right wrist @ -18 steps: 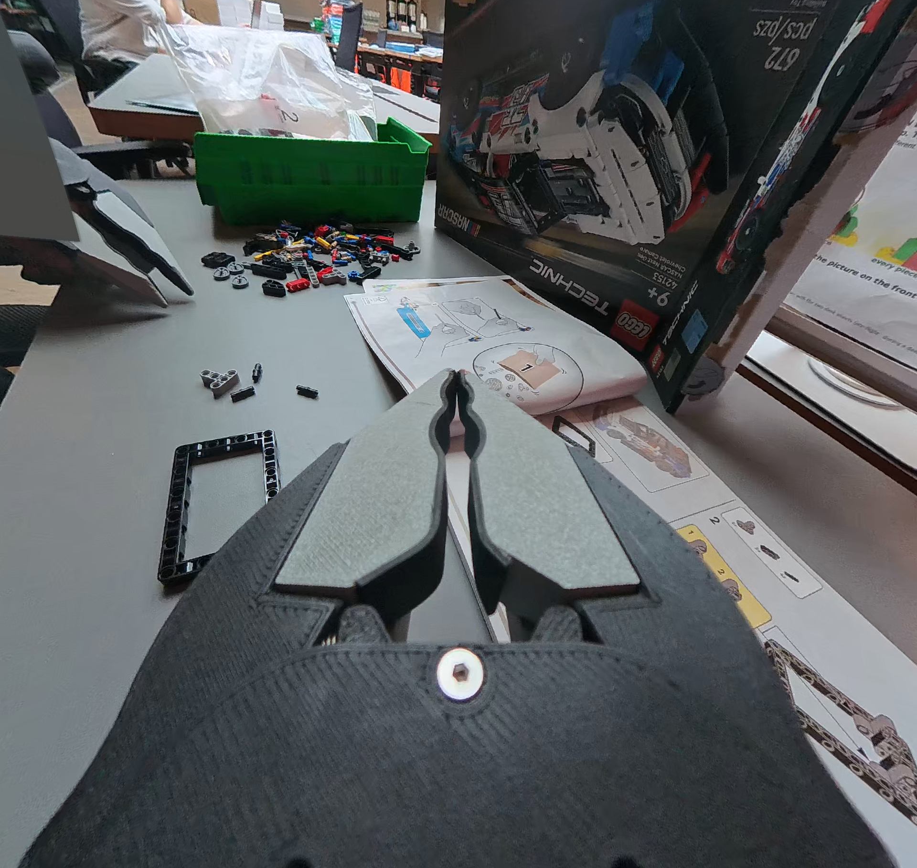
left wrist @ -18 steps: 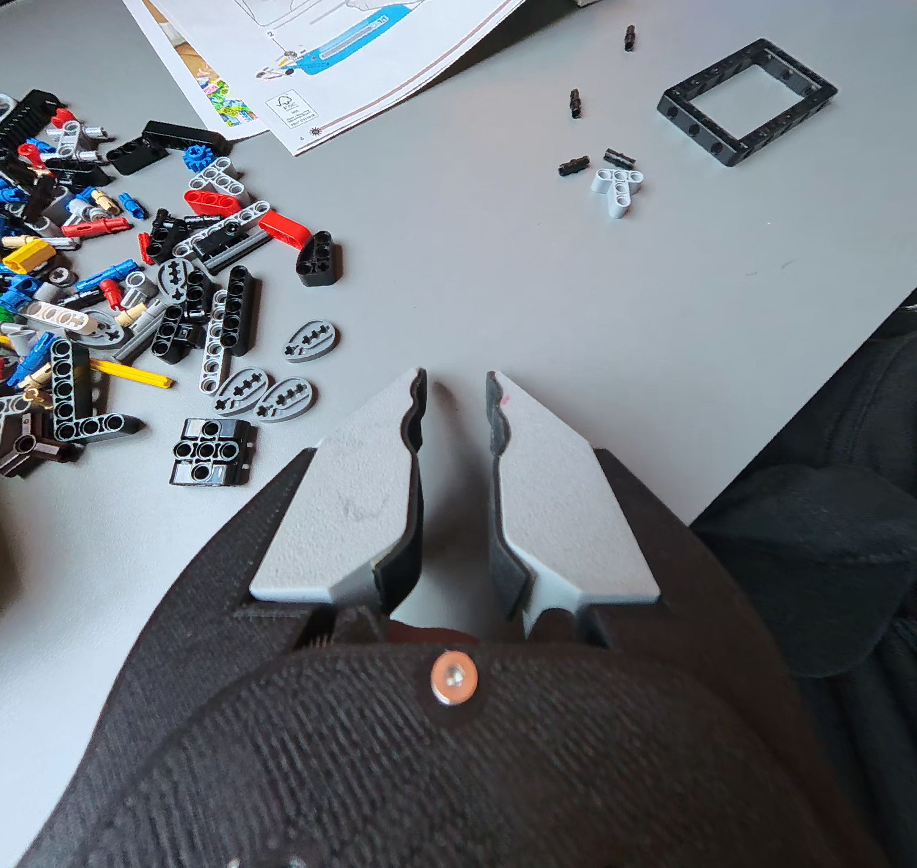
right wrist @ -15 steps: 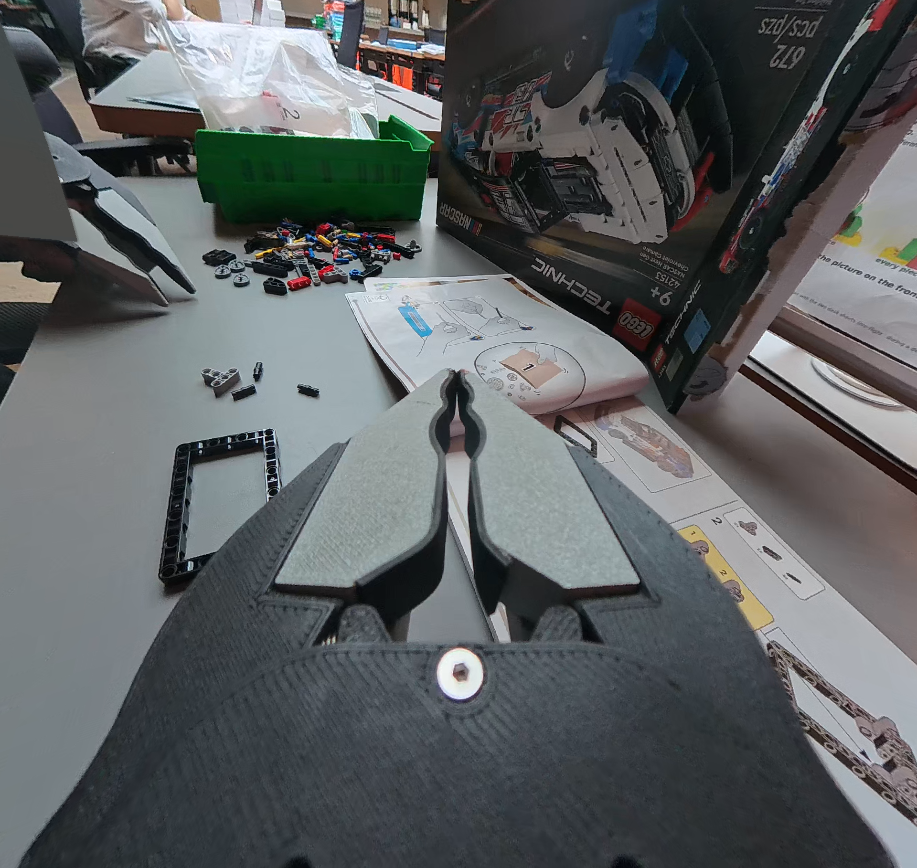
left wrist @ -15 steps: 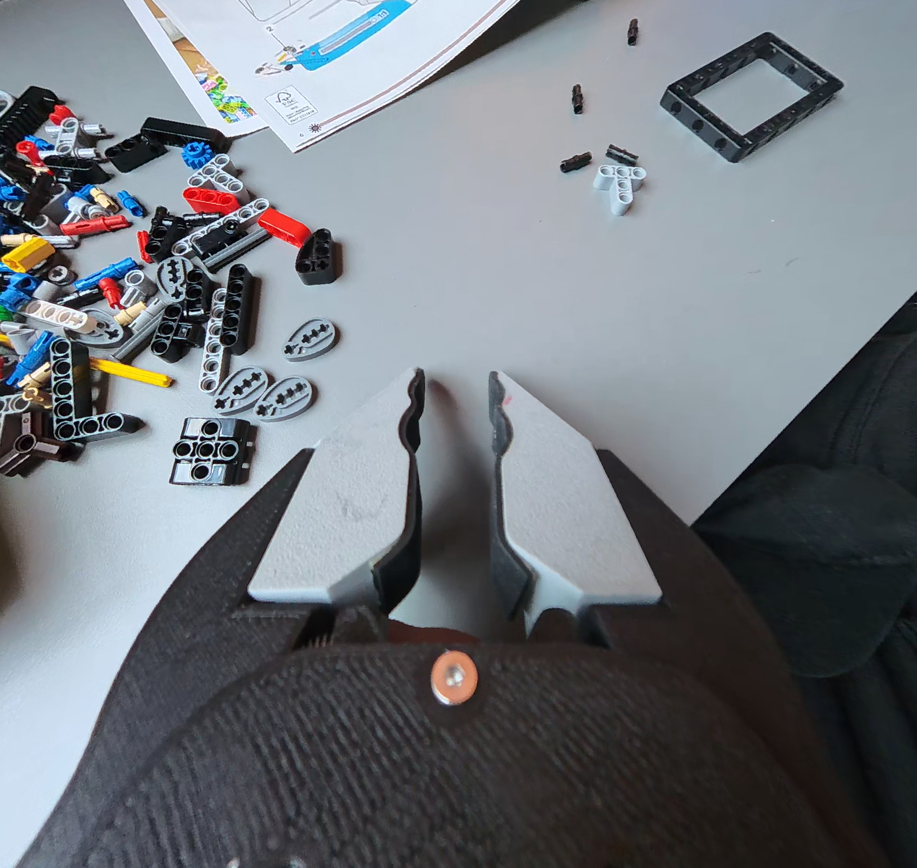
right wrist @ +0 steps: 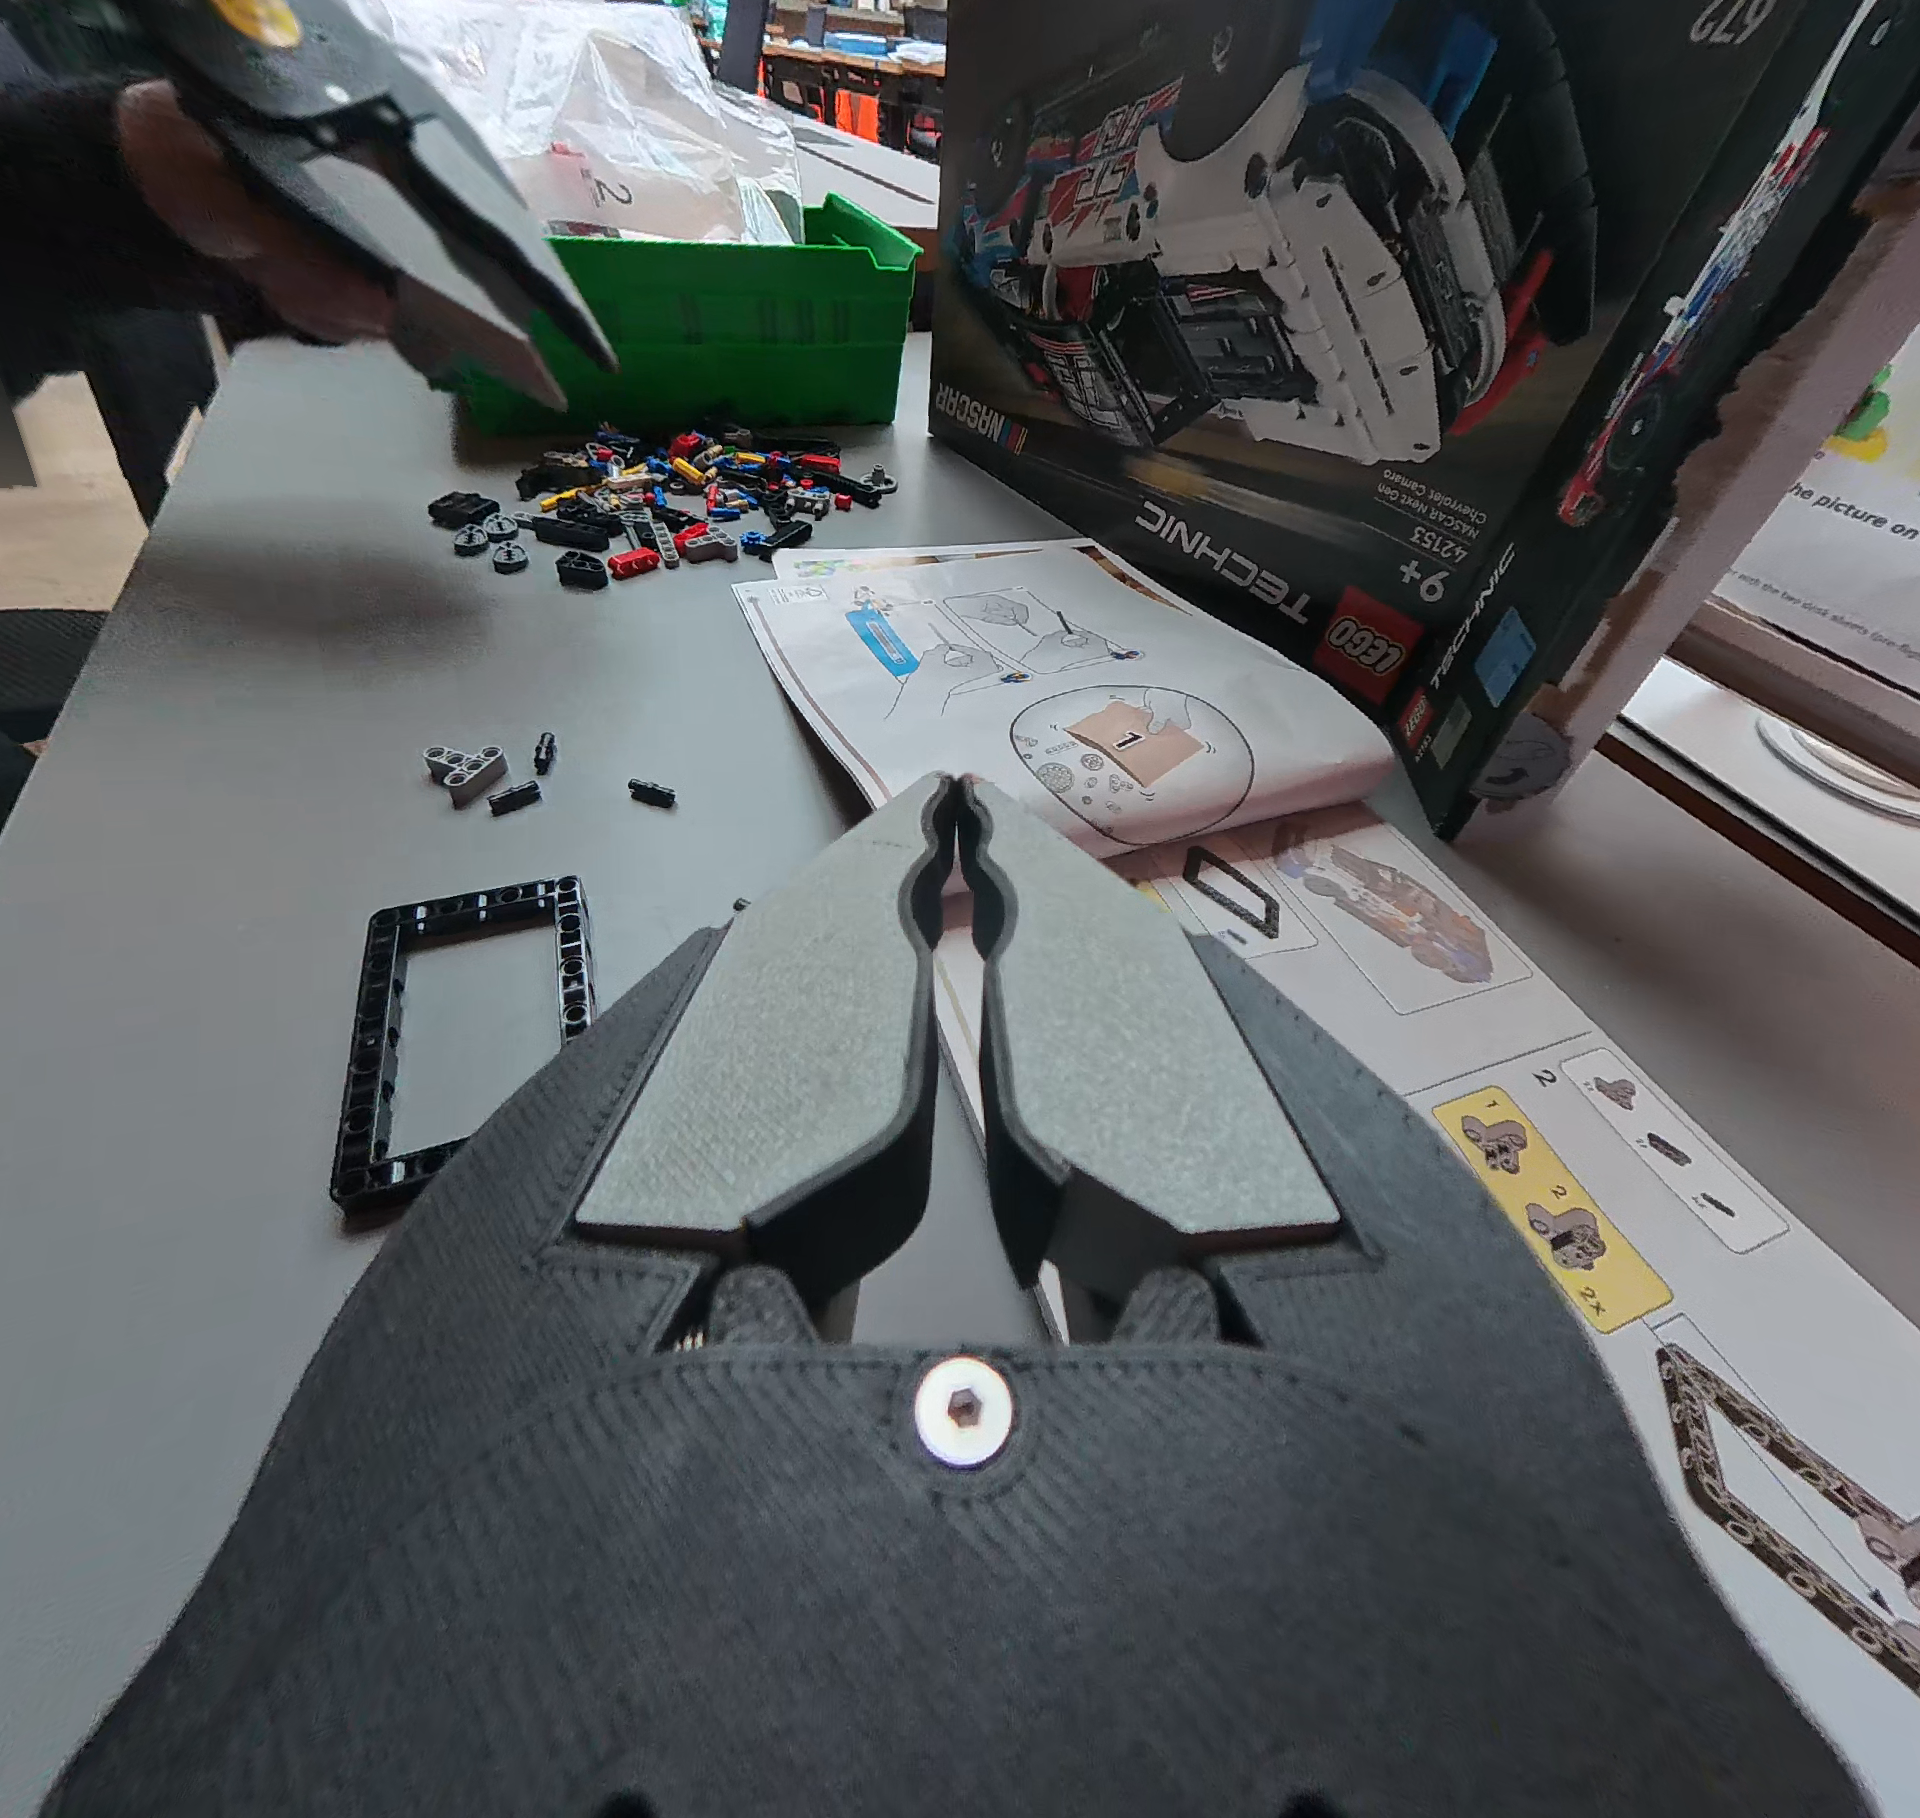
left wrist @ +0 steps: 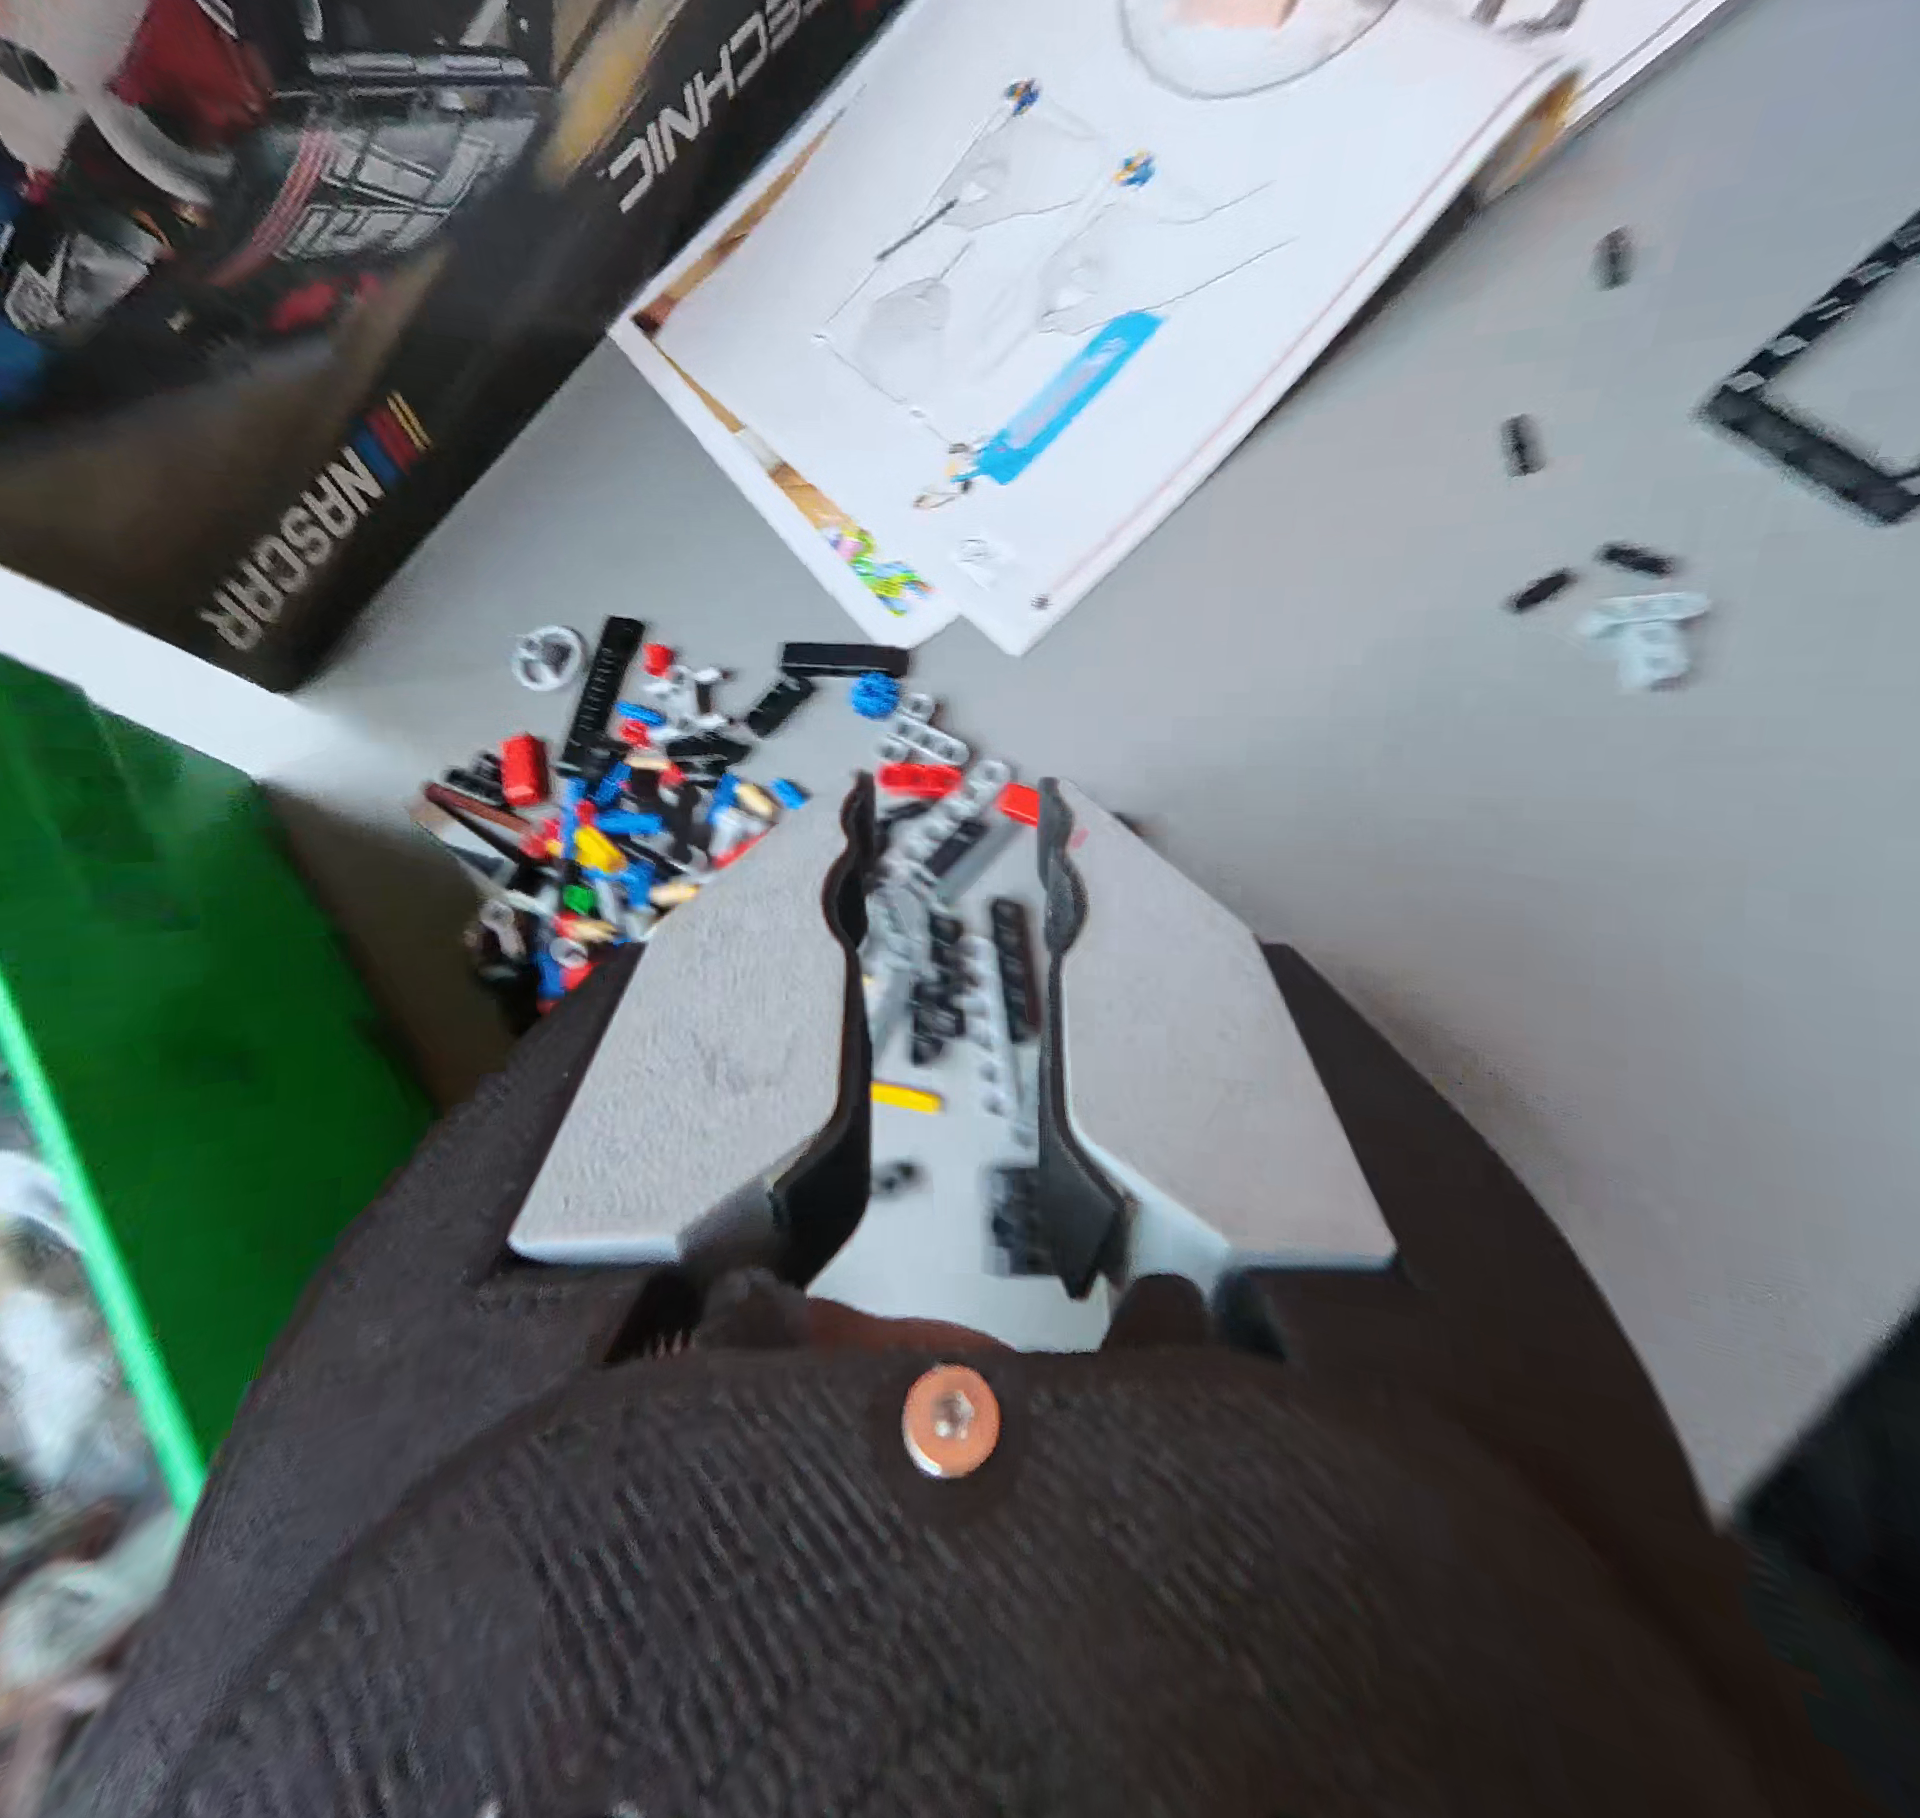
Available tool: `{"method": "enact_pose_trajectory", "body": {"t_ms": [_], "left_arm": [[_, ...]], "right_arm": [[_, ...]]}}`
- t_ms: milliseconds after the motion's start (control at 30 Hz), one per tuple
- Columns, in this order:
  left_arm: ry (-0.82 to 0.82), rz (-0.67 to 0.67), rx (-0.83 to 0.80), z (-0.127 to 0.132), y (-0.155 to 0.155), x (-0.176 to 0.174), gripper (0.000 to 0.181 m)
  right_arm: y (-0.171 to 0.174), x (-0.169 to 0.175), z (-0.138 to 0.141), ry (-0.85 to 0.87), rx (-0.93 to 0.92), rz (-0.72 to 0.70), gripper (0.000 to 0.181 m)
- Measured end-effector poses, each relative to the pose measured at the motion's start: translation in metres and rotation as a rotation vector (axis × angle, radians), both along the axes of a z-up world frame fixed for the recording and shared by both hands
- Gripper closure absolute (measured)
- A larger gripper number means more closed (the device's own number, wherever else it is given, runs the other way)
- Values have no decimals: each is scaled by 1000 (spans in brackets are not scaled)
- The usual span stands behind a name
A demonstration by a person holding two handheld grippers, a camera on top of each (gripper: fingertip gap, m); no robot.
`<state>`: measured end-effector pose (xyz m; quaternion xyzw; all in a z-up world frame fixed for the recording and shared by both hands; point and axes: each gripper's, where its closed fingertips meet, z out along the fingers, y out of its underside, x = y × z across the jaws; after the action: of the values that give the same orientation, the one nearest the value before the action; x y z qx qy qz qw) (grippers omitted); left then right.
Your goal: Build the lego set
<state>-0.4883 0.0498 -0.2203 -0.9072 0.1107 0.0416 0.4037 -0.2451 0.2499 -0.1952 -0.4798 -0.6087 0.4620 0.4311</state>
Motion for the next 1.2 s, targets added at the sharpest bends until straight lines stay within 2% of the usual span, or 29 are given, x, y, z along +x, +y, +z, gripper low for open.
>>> {"method": "enact_pose_trajectory", "body": {"t_ms": [100,200,300,400,500,533,567,700,800,867,967,1067,1200], "left_arm": [[51,2,-112,-9,29,-34,153],[60,-61,-233,-28,48,-44,161],[100,-102,-366,-48,55,-52,158],[72,-111,-443,-60,62,-52,158],[121,-138,-518,-74,60,-58,162],[90,-147,-502,-74,63,-54,173],[80,-147,-509,-75,62,-54,175],[125,-143,-483,-67,62,-55,176],[137,-125,-431,-45,60,-50,175],[122,-155,-368,-25,62,-29,176],[25,-309,-300,-7,65,42,176],[-1,-450,-302,-18,70,108,176],[38,-520,-347,-51,77,150,176]], "right_arm": [[1,0,-2,-5,-4,-4,181],[3,1,0,3,-10,-7,181],[3,1,1,8,-19,-1,181],[1,1,1,5,-19,9,181],[-2,0,1,1,-16,17,181],[-2,1,1,2,-15,18,181],[-2,1,1,4,-14,18,181],[-2,2,4,13,-18,20,181],[-2,2,5,16,-15,19,181],[-3,2,5,16,-14,19,181],[-4,2,5,14,-8,23,181],[-5,1,5,12,-1,23,181],[-4,2,5,14,0,15,181]]}}
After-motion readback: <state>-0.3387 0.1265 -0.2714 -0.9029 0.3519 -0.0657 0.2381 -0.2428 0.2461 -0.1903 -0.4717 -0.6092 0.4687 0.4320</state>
